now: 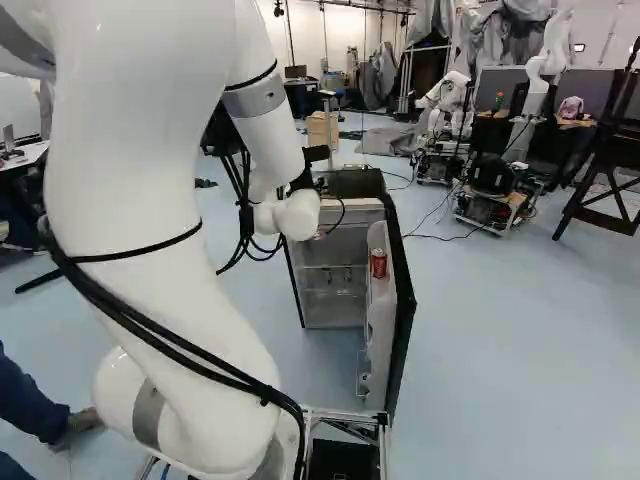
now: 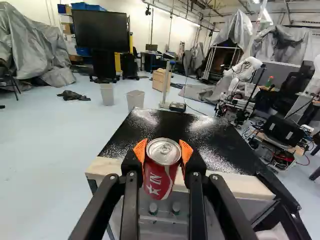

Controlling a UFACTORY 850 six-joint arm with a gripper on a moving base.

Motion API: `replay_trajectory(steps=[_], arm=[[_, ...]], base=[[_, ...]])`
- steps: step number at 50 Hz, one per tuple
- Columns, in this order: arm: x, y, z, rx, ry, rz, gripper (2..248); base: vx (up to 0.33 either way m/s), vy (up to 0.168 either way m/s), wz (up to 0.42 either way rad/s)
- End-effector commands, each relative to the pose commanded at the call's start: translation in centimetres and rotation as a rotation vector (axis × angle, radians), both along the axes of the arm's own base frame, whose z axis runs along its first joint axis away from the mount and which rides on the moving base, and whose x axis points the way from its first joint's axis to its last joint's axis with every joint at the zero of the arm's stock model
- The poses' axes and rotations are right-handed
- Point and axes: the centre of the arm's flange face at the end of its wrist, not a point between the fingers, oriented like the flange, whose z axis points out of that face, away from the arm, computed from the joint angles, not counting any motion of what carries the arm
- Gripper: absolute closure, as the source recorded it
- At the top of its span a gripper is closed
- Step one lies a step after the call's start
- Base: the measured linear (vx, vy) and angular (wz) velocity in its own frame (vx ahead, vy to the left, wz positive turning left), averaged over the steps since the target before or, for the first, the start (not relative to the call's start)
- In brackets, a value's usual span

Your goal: Grab a drink from the fridge

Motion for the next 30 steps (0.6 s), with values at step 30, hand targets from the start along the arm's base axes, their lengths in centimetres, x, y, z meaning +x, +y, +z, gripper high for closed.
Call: replay_trajectory(steps=[30], arm=[[1.5, -0.1, 0.4, -0.005, -0.006, 0.002, 157]], base=[[0.000, 0.000, 0.000]])
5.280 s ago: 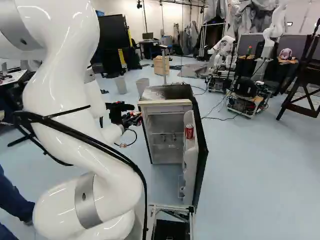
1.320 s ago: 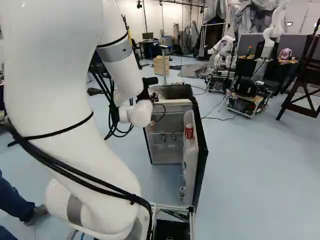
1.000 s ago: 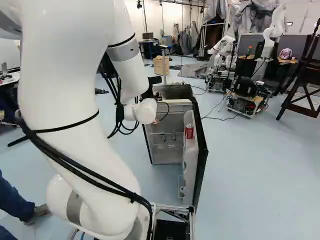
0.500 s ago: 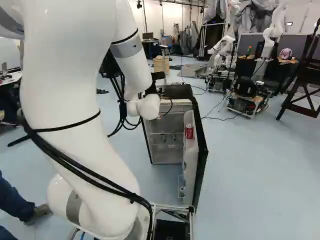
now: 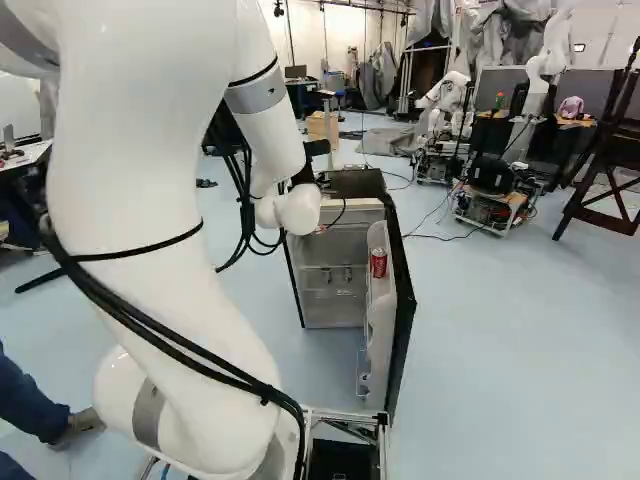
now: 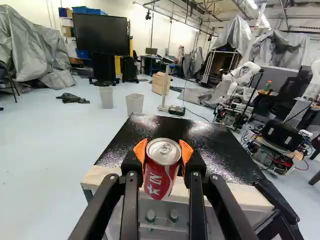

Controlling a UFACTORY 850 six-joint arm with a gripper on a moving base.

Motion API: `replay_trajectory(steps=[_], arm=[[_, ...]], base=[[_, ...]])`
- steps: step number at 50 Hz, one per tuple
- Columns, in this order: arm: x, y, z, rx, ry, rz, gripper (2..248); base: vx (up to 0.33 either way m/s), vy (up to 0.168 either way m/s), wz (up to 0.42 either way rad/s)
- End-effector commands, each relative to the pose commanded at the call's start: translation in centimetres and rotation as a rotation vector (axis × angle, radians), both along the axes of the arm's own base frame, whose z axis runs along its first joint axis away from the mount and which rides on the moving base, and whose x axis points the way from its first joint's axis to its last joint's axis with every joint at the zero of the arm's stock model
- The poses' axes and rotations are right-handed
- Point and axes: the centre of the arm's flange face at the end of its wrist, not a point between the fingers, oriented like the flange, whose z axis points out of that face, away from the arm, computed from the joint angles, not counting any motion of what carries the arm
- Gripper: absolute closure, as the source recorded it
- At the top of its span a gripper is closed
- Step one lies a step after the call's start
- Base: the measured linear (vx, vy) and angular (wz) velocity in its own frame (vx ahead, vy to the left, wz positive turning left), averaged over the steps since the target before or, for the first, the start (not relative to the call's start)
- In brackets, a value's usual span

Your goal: Grab a drink from the fridge

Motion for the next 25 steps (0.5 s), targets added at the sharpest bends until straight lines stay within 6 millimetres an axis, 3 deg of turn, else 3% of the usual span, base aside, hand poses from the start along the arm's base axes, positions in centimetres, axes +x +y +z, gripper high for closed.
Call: replay_trajectory(steps=[25], arm=[[1.7, -0.2, -0.5, -0.007, 0.039, -0.002, 157]], base=[[0.000, 0.000, 0.000]])
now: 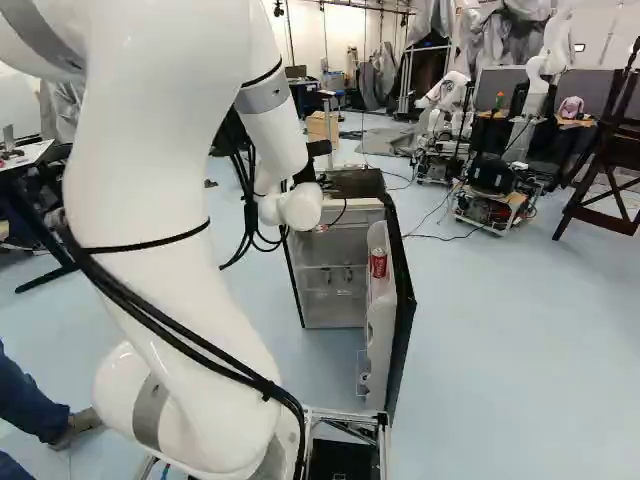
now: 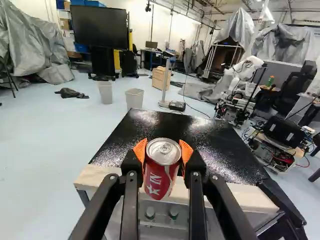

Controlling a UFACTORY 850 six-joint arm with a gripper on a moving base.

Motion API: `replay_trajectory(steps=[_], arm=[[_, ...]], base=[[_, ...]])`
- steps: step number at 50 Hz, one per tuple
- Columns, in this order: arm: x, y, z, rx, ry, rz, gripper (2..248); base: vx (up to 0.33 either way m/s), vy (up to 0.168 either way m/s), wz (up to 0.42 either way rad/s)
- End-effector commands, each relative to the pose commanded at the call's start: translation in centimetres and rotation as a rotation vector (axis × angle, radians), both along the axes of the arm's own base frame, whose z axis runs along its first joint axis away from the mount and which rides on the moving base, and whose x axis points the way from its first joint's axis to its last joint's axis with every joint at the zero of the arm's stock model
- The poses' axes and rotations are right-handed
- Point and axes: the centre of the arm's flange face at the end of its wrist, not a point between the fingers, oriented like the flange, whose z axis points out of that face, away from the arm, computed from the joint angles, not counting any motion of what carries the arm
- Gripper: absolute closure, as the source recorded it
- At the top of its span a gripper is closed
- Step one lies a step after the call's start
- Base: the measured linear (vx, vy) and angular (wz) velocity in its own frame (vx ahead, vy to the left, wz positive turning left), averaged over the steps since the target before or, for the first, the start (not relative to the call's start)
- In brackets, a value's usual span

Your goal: Grab a drink from the fridge

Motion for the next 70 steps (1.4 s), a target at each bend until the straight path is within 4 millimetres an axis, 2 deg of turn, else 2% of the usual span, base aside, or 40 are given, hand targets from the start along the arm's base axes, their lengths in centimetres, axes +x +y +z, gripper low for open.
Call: replay_trajectory(steps=[22, 35, 60, 70], arm=[[2.0, -0.1, -0.5, -0.007, 0.027, 0.000, 157], [3.2, -0.2, 0.1, -0.010, 0.009, 0.002, 157], [5.7, -0.3, -0.1, -0.012, -0.004, 0.007, 157], [6.0, -0.3, -0.2, -0.013, 0.001, 0.007, 157]], base=[[0.000, 0.000, 0.000], [0.000, 0.000, 0.000], [0.000, 0.000, 0.000], [0.000, 0.000, 0.000]])
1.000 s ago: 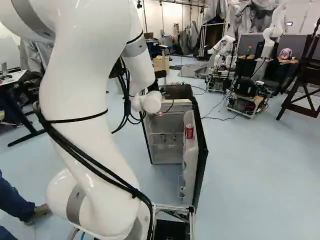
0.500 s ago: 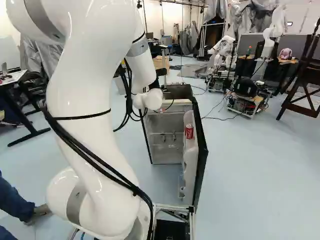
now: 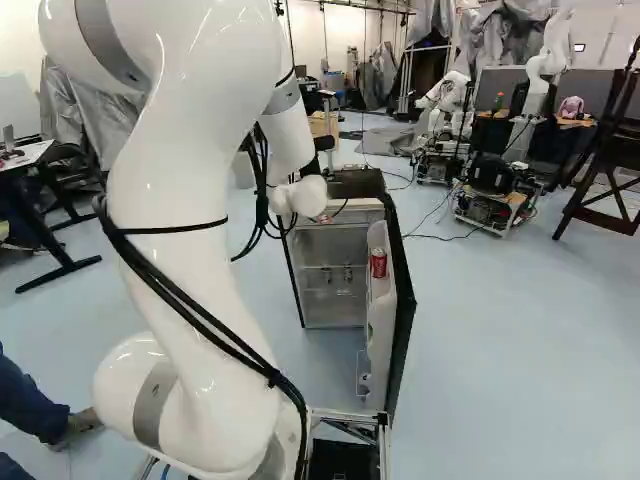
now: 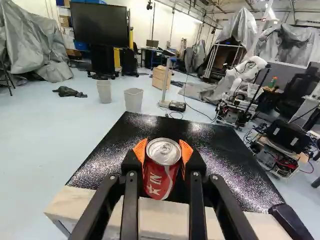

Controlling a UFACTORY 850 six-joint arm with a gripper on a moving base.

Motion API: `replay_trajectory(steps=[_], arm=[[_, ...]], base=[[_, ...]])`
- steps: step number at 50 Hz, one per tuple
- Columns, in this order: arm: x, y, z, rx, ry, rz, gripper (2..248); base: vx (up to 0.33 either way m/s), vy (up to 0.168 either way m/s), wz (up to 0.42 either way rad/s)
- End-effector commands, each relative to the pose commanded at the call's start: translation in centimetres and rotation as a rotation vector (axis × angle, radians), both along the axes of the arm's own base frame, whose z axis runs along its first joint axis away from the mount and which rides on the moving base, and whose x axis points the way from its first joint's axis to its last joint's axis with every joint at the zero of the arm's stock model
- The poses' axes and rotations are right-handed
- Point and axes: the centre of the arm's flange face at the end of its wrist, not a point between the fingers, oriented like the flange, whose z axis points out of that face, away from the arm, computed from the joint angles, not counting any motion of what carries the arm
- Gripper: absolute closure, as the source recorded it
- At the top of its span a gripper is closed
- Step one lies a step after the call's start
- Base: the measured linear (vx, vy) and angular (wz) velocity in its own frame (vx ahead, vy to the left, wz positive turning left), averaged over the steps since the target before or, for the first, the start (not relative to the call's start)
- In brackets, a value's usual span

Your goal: Grab a drink from the fridge

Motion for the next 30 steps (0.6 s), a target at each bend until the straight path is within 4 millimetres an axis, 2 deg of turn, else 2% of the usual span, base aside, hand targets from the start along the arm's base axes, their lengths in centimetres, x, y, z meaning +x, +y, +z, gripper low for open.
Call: replay_trajectory(steps=[30], arm=[[0.00, -0.04, -0.24, -0.004, 0.026, -0.004, 157]], base=[[0.000, 0.000, 0.000]])
